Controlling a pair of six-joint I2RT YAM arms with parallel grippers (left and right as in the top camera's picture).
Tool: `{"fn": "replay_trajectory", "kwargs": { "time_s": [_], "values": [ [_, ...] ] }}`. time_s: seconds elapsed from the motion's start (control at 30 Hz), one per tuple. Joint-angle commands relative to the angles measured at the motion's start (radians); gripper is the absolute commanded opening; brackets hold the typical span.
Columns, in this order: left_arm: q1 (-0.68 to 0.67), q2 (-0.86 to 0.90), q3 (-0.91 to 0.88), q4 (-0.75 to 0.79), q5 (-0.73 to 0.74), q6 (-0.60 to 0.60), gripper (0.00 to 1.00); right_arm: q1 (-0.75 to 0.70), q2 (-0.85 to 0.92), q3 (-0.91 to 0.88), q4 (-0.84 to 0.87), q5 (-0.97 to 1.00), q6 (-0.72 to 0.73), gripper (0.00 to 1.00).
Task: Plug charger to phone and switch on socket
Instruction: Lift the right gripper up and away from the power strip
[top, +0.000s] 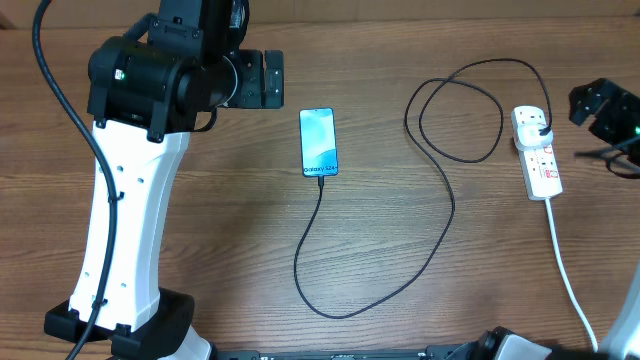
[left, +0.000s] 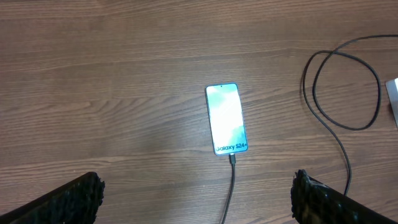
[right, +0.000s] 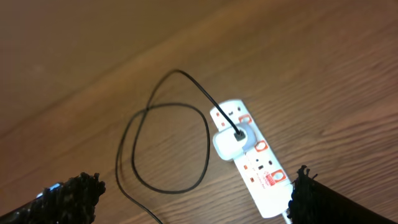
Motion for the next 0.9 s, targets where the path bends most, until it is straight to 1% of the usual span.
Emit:
{"fn": "replay_trajectory", "kwargs": {
  "time_s": [0.0, 0.87],
  "values": [
    [0.005, -0.007, -0.001, 0.002, -0.013, 0.011, 1.0, -0.002, -0.054, 0.008, 0.0, 0.017, 0.007, 1.0],
    [0.005, -0.007, -0.001, 0.002, -0.013, 0.011, 1.0, -0.002, -0.047, 0.008, -0.001, 0.017, 0.007, 1.0]
  ]
}}
